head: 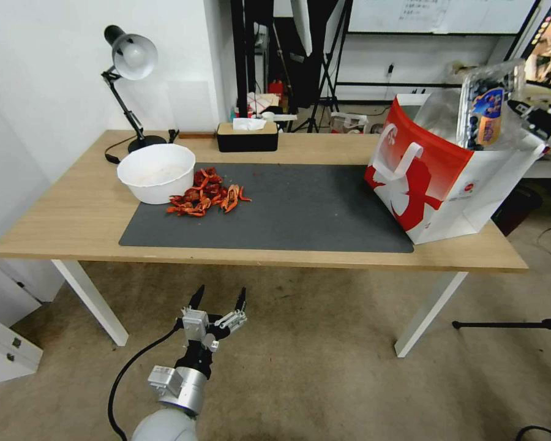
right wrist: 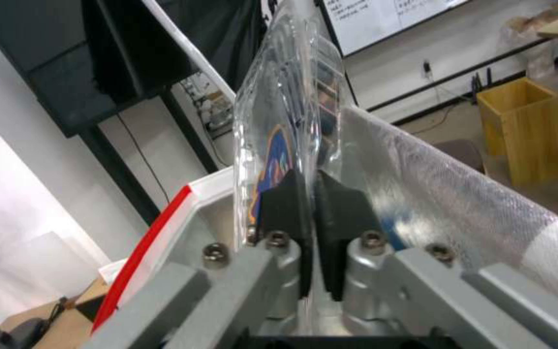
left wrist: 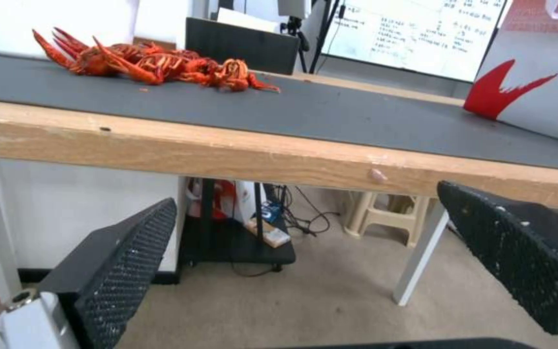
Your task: Close the takeout container lid, then place the container into the takeout bag.
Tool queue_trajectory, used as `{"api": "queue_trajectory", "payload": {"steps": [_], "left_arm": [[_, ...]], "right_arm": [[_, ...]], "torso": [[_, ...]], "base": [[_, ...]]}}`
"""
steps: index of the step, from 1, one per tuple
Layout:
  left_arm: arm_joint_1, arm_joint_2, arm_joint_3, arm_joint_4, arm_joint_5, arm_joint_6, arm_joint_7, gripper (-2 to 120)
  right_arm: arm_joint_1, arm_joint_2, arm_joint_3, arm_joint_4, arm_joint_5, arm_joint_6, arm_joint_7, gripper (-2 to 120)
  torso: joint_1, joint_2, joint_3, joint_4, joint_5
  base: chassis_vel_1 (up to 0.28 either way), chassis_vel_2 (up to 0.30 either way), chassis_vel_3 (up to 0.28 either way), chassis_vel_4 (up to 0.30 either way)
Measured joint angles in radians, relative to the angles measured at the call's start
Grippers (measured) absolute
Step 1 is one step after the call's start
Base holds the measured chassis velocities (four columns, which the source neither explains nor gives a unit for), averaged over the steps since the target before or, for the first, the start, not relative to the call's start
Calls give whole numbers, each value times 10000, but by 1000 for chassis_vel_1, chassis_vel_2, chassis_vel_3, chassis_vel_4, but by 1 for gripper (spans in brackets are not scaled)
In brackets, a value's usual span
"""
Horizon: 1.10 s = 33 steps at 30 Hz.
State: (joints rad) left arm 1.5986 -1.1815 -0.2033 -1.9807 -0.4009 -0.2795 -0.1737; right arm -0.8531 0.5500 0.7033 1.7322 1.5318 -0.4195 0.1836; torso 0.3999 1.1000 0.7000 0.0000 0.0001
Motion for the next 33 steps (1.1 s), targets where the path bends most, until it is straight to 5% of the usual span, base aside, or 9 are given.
{"api": "queue_trajectory", "payload": {"steps": [14, 22, 33], "left_arm": [[8, -186, 7, -88, 82, 79, 76, 100], [-27, -209, -45, -155, 56, 99, 209, 100], [-70, -346, -52, -159, -12, 46, 229, 100]], "right_arm": [[188, -67, -87, -89, 255, -97, -10, 54], [-565, -84, 164, 1002, -35, 68, -68, 83], [-3859, -30, 2026, 3445, -3268, 2012, -1276, 111]], "torso": [[0, 0, 0, -1, -2], [3, 0, 0, 1, -3], [2, 0, -1, -3, -3]], "base": [[0, 0, 0, 0], [0, 0, 0, 0], [0, 0, 0, 0]]}}
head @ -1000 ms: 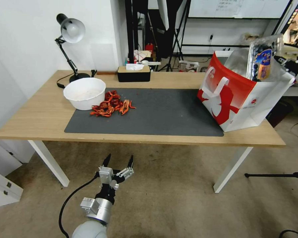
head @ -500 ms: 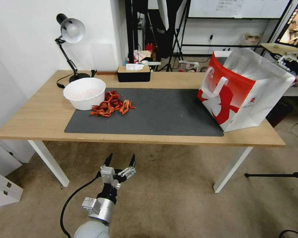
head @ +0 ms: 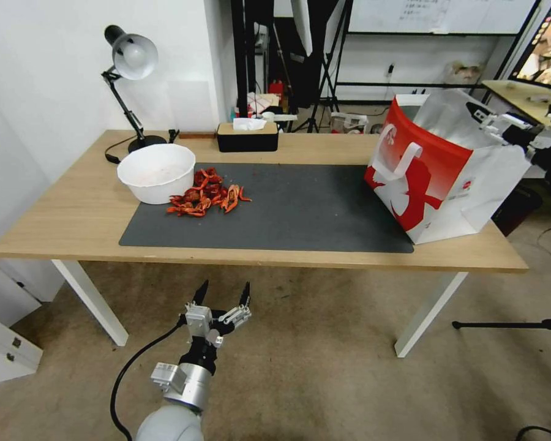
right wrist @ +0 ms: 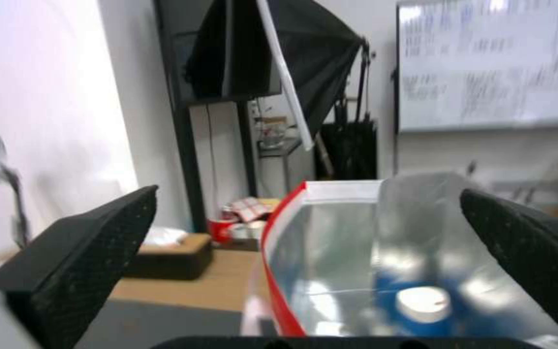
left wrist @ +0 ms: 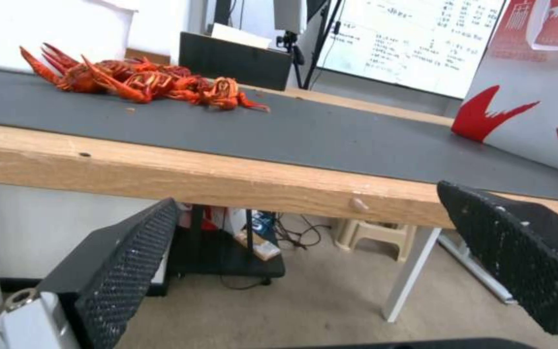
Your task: Close the takeout container lid, then place the container into the takeout bag.
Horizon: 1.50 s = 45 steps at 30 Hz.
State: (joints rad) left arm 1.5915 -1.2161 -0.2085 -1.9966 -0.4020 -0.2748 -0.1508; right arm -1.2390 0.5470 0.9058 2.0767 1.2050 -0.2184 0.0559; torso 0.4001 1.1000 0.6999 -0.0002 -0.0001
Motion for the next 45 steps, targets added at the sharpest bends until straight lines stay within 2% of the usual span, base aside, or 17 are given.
{"api": "queue_trajectory", "payload": {"steps": [2, 3, 6, 10, 12, 18, 19, 22, 23, 26, 33, 45], "left_arm": [[6, -50, 2, 0, -30, -96, 30, 100], [6, -50, 2, 0, -30, -96, 30, 100], [-5, -153, -6, 19, -77, -320, 45, 100], [-12, -215, -41, 32, -40, -465, -11, 100], [-12, -250, -79, 30, 3, -557, -103, 100], [43, -340, -107, 29, 131, -758, -122, 100], [43, -340, -107, 29, 131, -758, -122, 100], [97, -385, -99, 31, 151, -888, 67, 100], [97, -385, -99, 31, 151, -888, 67, 100], [113, -407, -103, 144, 162, -974, 270, 100], [46, -509, -164, 338, 154, -998, 604, 100], [-129, -661, -194, 813, 155, -1130, 699, 100]], "right_arm": [[-833, 204, 390, 472, -1125, 378, -101, 114], [-833, 204, 390, 472, -1125, 378, -101, 114], [-1754, 858, 715, 1100, -2274, 746, -100, 114], [-2346, 1356, 839, 1457, -2729, 941, -62, 114], [-2986, 1907, 871, 1688, -3249, 1319, -66, 112], [-4467, 3365, 760, 1898, -4313, 2370, -140, 102], [-4467, 3365, 760, 1898, -4313, 2370, -140, 102], [-5308, 4329, 529, 1904, -4814, 2974, -200, 100], [-5308, 4329, 529, 1904, -4814, 2974, -200, 100], [-5839, 5035, 47, 1690, -5337, 3676, -317, 100], [-6005, 5683, -806, 1012, -6016, 4338, -304, 100], [-5709, 6053, -1899, -103, -6407, 4728, -196, 100]], "torso": [[-1, 0, 0, 0, -1], [-1, 0, 0, 0, -1], [0, 0, 0, 3, 2], [-1, 0, 0, 3, 1], [-1, 0, -1, 2, 1], [-2, -1, 1, 2, 1], [-2, -1, 1, 2, 1], [-1, -1, 0, 1, 1], [-1, -1, 0, 1, 1], [-2, 0, 0, 0, 0], [-2, 0, 0, 2, 0], [-2, -1, 0, 3, 2]], "base": [[0, 0, 0, 0], [0, 0, 0, 0], [0, 0, 0, 0], [0, 0, 0, 0], [0, 0, 0, 0], [0, 0, 0, 0], [0, 0, 0, 0], [0, 0, 0, 0], [0, 0, 0, 0], [0, 0, 0, 0], [0, 0, 0, 0], [0, 0, 0, 0]]}}
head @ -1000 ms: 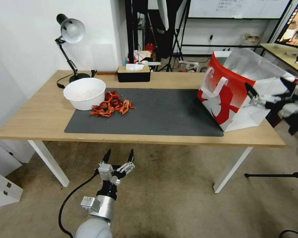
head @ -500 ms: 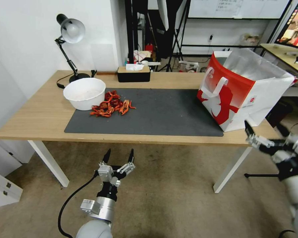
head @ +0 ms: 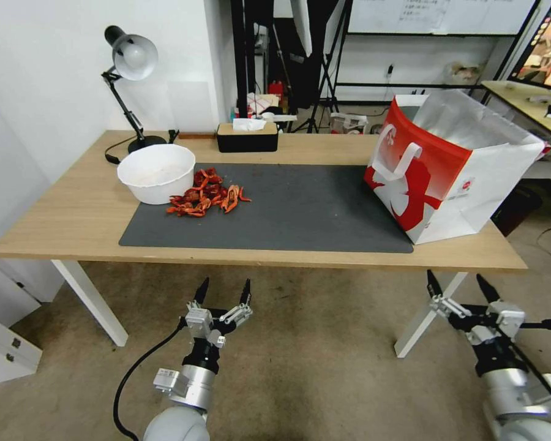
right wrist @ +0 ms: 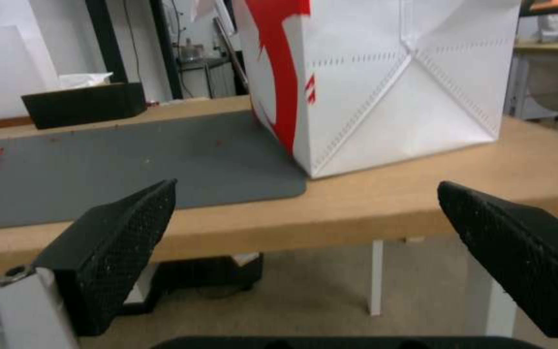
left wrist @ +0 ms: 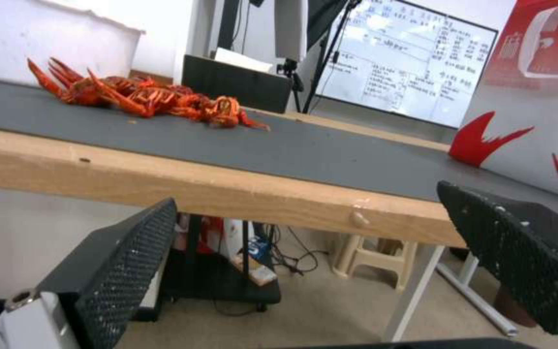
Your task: Close the takeout container lid, then place the container into the takeout bag.
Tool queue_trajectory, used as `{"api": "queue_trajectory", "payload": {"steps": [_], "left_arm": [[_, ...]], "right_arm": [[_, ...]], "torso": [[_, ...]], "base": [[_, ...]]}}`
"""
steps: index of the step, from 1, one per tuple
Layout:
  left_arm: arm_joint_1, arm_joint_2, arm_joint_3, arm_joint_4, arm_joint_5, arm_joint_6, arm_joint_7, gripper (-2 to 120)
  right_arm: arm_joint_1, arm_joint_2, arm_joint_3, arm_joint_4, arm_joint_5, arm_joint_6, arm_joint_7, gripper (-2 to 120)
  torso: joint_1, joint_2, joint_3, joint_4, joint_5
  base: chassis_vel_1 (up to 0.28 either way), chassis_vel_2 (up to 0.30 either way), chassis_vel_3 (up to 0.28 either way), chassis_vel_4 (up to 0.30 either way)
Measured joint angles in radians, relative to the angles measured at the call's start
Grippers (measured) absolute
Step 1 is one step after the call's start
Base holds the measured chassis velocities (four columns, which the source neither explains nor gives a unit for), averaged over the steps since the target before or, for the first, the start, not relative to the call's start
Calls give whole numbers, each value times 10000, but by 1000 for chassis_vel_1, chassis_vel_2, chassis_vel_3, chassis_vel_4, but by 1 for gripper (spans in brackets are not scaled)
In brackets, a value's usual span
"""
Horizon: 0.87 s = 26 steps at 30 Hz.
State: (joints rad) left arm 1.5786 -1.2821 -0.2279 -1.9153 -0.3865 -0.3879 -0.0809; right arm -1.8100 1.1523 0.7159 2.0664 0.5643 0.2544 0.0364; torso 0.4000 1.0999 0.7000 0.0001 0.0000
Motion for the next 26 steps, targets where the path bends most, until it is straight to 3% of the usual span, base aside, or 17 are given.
{"api": "queue_trajectory", "payload": {"steps": [26], "left_arm": [[-140, -47, -17, 117, 17, -95, -25, 100]], "right_arm": [[185, 20, -250, -288, 53, -9, -64, 100]], "torso": [[0, 1, 1, 0, 0]], "base": [[0, 0, 0, 0]]}}
